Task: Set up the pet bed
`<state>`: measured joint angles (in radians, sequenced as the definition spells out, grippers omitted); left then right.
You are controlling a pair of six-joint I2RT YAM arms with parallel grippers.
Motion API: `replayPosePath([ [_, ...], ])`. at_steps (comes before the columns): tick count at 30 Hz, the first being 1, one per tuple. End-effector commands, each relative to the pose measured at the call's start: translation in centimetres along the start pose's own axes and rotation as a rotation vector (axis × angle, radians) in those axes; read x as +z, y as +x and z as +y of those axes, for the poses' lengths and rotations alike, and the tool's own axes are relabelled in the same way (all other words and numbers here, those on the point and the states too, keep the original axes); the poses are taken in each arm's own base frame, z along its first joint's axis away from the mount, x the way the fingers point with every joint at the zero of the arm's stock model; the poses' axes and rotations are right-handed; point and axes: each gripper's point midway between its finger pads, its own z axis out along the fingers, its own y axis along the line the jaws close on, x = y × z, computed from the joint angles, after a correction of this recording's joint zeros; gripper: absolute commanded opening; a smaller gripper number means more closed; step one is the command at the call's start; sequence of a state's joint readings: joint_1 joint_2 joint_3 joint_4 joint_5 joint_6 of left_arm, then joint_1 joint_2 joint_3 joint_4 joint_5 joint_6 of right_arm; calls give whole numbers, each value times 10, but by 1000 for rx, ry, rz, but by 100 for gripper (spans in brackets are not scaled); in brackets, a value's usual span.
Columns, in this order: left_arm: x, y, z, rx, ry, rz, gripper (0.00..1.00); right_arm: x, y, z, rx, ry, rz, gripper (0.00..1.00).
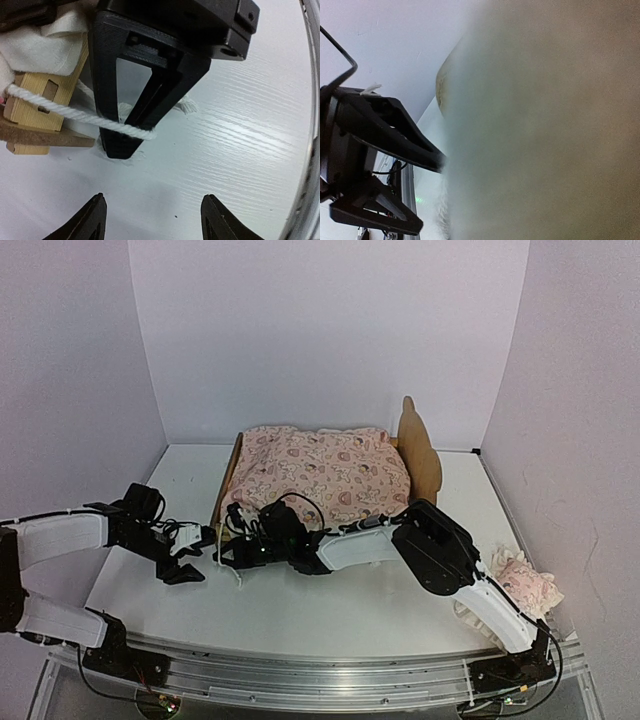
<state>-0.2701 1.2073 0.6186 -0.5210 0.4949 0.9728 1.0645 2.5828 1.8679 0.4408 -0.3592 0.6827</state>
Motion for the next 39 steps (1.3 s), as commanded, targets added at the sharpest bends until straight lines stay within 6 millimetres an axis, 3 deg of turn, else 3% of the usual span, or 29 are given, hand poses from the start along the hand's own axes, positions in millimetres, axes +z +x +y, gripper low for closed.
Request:
replayPosePath([
  [1,13,-13,27,224,-154,-59,67,-3,-9,13,0,-26,-18,0],
  [8,32,-25,33,210,-176,-71,62,-4,-11,15,-8,-30,-24,0],
  [11,35,-24,32,216,-182,-74,55,-4,-11,16,-11,-31,-24,0],
  [16,34,-26,31,216,-177,-79,19,-5,-12,16,-11,-30,-27,0],
  [20,35,-22,31,219,-182,-65,0,-7,-15,19,-17,-29,-33,0],
  [29,33,-19,34,201,-200,-49,0,-23,-26,35,-75,-22,-55,1],
  [36,30,-19,41,173,-236,-43,0,-51,-27,41,-135,65,-46,26],
  [39,30,-17,41,172,-240,-36,0,-61,-22,42,-165,111,-47,29],
])
